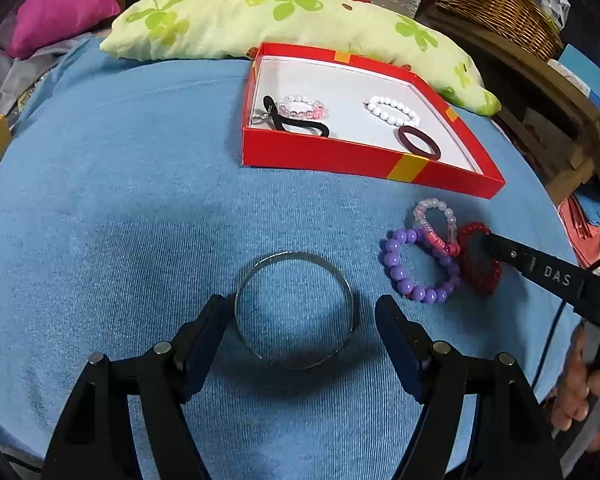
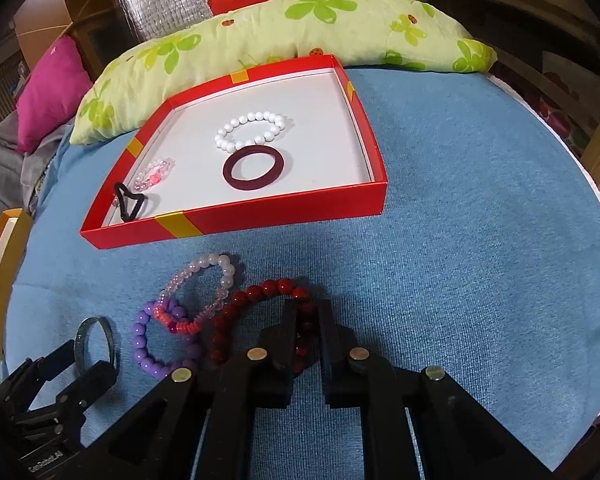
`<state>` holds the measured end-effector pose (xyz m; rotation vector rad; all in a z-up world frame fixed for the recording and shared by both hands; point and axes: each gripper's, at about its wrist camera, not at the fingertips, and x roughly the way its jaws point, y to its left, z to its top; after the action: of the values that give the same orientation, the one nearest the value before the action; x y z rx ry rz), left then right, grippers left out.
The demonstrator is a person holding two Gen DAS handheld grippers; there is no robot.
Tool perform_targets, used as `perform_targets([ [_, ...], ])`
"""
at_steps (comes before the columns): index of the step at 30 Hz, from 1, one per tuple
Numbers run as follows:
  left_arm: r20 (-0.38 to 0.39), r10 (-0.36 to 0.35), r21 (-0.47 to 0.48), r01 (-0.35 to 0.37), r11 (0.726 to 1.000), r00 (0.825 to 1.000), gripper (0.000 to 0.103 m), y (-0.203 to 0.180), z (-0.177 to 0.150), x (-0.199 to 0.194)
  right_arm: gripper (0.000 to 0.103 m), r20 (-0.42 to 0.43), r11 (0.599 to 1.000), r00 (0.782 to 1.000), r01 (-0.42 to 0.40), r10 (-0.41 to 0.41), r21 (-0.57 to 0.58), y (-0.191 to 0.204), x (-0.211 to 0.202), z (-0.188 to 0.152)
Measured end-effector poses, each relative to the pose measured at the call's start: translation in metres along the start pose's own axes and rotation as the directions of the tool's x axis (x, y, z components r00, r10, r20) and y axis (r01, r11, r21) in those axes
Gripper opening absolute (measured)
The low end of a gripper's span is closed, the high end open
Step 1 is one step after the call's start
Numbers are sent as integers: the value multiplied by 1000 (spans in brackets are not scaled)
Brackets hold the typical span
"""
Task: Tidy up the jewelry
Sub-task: 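Grasp the red bead bracelet with the right tool while the left holds the bangle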
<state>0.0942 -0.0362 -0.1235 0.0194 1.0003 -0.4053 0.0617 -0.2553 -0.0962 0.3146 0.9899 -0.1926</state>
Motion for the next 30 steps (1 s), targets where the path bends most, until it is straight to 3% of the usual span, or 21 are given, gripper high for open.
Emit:
perform_targets([
  [1,6,6,13,-6,1000,1000,75,-2,0,0,11,0,1000,1000,-1,1,1,0,0,0],
  [3,15,28,46,-28,999,1000,63,-9,1,3,11,1,1000,1000,-10,10,7,-1,-1,0],
  [14,48,14,63,-17,998,999,62,-5,6,-9,11,105,991,989,-112,104,77,-24,-33,9],
  [30,160,26,125,-47,991,987,62,-22,19,-32,11,227,980,962,-177,153,89,-31,-62,18],
])
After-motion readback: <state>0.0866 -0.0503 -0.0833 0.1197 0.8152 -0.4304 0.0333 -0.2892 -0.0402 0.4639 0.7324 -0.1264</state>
